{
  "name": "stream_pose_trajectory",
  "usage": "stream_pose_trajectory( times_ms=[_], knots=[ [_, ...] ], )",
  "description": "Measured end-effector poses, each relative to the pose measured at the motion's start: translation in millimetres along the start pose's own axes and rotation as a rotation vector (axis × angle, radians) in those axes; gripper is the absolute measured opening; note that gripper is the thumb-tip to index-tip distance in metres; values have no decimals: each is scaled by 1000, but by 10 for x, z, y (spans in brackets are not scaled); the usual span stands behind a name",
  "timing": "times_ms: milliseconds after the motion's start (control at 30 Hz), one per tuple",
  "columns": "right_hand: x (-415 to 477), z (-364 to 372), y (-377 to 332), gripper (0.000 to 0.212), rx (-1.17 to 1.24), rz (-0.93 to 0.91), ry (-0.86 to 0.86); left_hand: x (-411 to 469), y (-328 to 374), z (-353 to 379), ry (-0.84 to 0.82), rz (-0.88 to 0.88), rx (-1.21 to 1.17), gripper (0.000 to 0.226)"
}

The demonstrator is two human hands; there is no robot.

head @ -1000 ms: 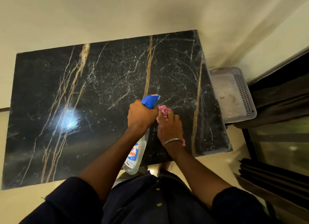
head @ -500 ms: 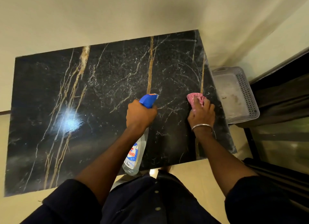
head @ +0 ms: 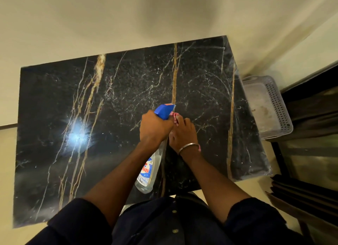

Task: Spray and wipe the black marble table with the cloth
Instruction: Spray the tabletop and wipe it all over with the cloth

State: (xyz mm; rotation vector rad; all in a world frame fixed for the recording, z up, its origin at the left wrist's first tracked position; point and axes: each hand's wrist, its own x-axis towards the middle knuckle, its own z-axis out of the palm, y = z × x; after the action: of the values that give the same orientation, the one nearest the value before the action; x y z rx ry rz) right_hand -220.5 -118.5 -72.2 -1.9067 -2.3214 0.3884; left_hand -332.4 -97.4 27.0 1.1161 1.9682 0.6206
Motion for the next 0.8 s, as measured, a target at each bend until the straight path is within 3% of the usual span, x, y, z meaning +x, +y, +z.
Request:
stream_pose_trajectory(
  times_ms=[67, 267, 433, 667, 733, 800],
  knots=[
    [44, -66, 242, 57, -52, 48, -14, 88, -7, -21, -30, 8, 4, 25],
    [222, -351, 1175, 51, -117, 457, 131, 218, 98, -39, -83, 43, -13, 18],
    [586, -347, 1089, 55, -17, 681, 173, 358, 199, -43, -44, 20, -14, 16],
    [796, -36, 0, 54, 15, 118, -5, 471, 368, 56, 60, -31, 12, 23],
    [820, -13, -33, 50, 33, 22, -82, 499, 413, 85, 75, -21, -10, 24],
    [868, -72, 151, 50, 22, -67, -53, 529, 452, 93, 79, -25, -20, 20]
  ],
)
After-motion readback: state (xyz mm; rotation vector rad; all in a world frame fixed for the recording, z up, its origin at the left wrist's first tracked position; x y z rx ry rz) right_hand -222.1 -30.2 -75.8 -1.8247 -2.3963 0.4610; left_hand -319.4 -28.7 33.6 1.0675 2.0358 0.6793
